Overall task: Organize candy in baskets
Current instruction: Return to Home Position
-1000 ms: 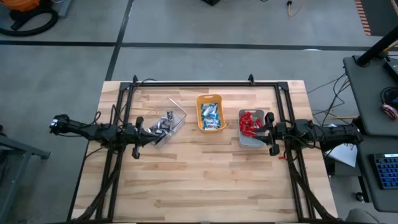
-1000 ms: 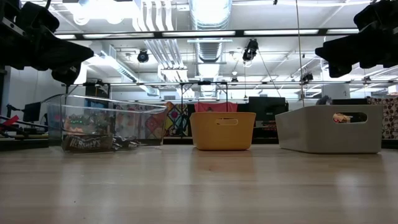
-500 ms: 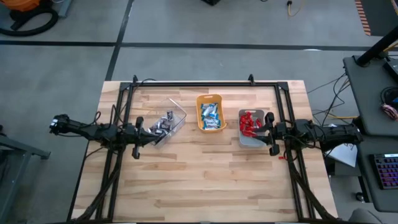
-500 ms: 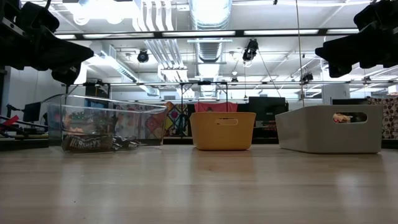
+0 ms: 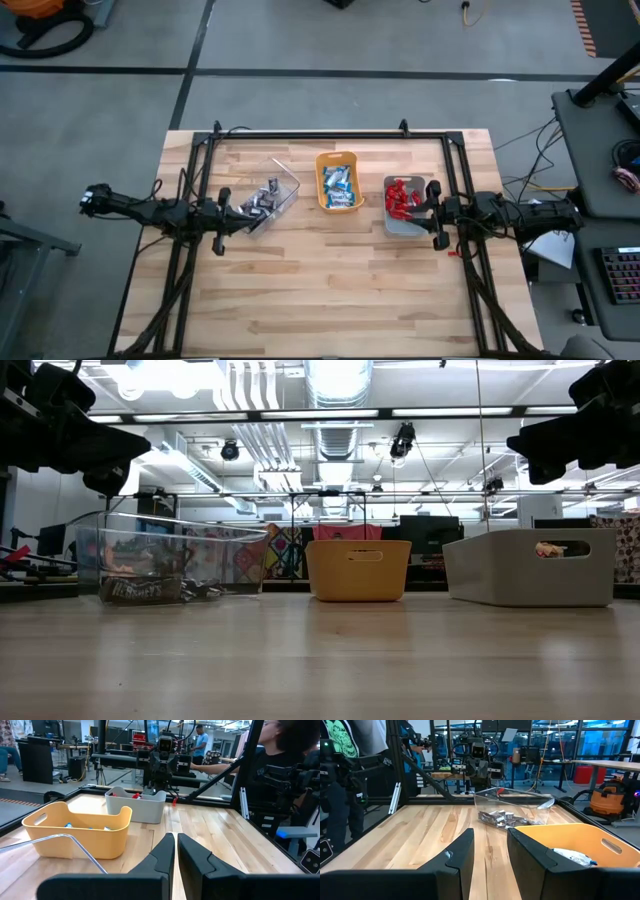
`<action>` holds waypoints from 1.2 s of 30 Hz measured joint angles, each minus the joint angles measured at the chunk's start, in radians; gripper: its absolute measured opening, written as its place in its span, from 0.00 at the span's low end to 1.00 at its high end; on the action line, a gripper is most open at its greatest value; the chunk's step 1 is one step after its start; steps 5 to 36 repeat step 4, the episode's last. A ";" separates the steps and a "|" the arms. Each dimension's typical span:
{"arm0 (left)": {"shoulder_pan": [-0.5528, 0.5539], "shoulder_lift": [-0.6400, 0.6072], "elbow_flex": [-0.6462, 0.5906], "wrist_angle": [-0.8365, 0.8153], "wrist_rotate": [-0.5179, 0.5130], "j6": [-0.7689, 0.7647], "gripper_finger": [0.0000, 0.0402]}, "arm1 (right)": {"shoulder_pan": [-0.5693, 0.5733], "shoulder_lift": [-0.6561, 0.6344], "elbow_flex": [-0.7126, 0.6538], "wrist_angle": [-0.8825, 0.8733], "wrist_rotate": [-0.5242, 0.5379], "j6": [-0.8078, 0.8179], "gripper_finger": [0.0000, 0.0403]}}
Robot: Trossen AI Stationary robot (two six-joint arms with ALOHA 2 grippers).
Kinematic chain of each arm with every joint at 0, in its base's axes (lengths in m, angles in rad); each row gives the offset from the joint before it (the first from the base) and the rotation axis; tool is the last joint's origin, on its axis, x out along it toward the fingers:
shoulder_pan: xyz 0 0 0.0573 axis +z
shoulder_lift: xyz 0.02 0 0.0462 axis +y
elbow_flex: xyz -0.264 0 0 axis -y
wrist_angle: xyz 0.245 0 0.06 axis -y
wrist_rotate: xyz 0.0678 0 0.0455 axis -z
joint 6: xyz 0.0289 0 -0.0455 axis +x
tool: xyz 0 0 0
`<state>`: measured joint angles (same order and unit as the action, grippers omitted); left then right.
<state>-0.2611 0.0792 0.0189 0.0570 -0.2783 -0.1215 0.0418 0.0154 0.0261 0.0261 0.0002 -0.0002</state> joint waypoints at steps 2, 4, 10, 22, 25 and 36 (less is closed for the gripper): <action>0.000 0.000 0.000 0.000 0.000 0.000 0.01 | 0.000 0.000 0.000 0.000 0.000 0.000 0.27; 0.000 0.000 0.000 0.000 0.000 0.000 0.01 | 0.000 0.000 0.000 0.000 0.000 0.000 0.27; 0.000 0.000 0.000 0.000 0.000 0.000 0.01 | 0.000 0.000 0.000 0.000 0.000 0.000 0.27; 0.000 0.000 0.000 0.000 0.000 0.000 0.01 | 0.000 0.000 0.000 0.000 0.000 0.000 0.27; 0.000 0.000 0.000 0.000 0.000 0.000 0.01 | 0.000 0.000 0.000 0.000 0.000 0.000 0.27; 0.000 0.000 0.000 0.000 0.000 0.000 0.01 | 0.000 0.000 0.000 0.000 0.000 0.000 0.27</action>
